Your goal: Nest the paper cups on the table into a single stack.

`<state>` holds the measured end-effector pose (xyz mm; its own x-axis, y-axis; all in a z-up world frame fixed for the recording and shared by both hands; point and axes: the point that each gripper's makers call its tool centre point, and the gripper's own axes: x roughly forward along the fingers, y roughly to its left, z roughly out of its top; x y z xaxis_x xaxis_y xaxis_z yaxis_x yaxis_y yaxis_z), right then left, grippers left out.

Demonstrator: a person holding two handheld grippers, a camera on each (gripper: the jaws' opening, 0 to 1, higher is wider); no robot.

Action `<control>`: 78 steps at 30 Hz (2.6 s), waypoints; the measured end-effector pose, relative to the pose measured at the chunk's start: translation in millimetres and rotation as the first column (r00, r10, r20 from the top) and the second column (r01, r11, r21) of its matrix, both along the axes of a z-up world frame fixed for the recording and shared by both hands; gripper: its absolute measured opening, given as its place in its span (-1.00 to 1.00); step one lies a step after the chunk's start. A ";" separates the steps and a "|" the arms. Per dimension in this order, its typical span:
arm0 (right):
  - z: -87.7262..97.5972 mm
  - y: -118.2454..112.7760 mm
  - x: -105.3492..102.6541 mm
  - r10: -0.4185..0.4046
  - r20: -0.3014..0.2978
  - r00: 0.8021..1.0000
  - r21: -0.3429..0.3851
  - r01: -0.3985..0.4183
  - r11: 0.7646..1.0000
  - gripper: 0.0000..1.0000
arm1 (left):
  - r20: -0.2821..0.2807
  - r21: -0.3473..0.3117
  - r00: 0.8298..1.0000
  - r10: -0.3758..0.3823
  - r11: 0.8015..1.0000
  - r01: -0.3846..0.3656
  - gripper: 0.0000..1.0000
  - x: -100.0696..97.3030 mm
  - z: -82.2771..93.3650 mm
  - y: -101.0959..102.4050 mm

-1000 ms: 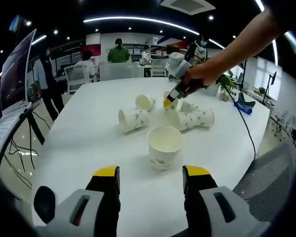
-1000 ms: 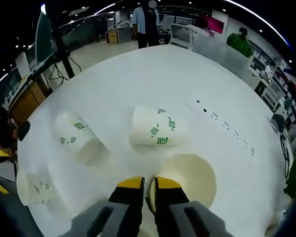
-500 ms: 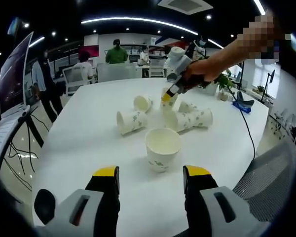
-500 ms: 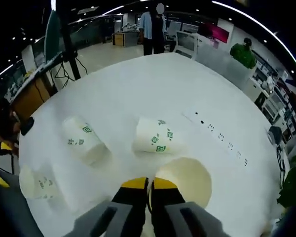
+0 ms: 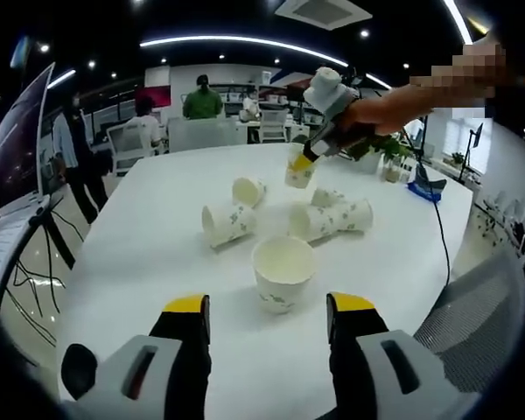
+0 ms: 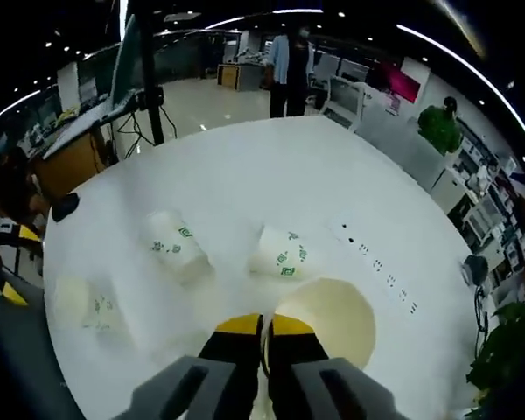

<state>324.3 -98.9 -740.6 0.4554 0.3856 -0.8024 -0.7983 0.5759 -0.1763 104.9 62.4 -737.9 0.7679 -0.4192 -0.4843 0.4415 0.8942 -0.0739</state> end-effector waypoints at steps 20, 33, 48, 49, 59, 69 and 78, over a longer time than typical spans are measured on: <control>44.1 46.1 -82.1 0.268 0.068 0.961 -0.019 -0.267 0.964 -1.00 | -0.001 0.009 1.000 -0.030 1.000 0.030 0.13 -3.2 18.4 -7.1; 46.5 78.6 -141.9 0.433 0.044 0.900 -0.034 -0.432 0.901 -1.00 | 0.004 0.022 0.999 -0.036 0.999 0.036 0.12 -8.4 21.2 -7.9; 37.4 119.2 -185.1 0.553 0.006 0.833 -0.039 -0.552 0.833 -1.00 | 0.005 0.027 0.999 -0.033 0.999 0.033 0.12 -13.7 22.2 -5.8; 36.1 120.6 -186.2 0.556 0.002 0.831 -0.039 -0.556 0.830 -1.00 | 0.005 0.026 0.999 -0.033 0.999 0.033 0.12 -13.5 22.0 -5.8; 24.3 130.1 -195.5 0.578 -0.031 0.815 -0.041 -0.579 0.814 -1.00 | -0.001 0.025 0.999 -0.035 0.999 0.035 0.13 -15.2 18.7 -3.2; 4.4 136.2 -198.8 0.587 -0.078 0.806 -0.053 -0.591 0.805 -1.00 | 0.000 0.019 1.000 -0.031 0.999 0.031 0.12 -15.6 18.2 -2.1; -10.3 139.5 -202.5 0.603 -0.112 0.790 -0.073 -0.612 0.787 -1.00 | -0.009 0.013 1.000 -0.030 0.999 0.030 0.13 -16.2 16.0 -1.7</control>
<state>121.8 40.5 -750.9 0.0883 0.4774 -0.8743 -0.9905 -0.0505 -0.1276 88.6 60.7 -721.9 0.7509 -0.4361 -0.4960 0.4679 0.8813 -0.0664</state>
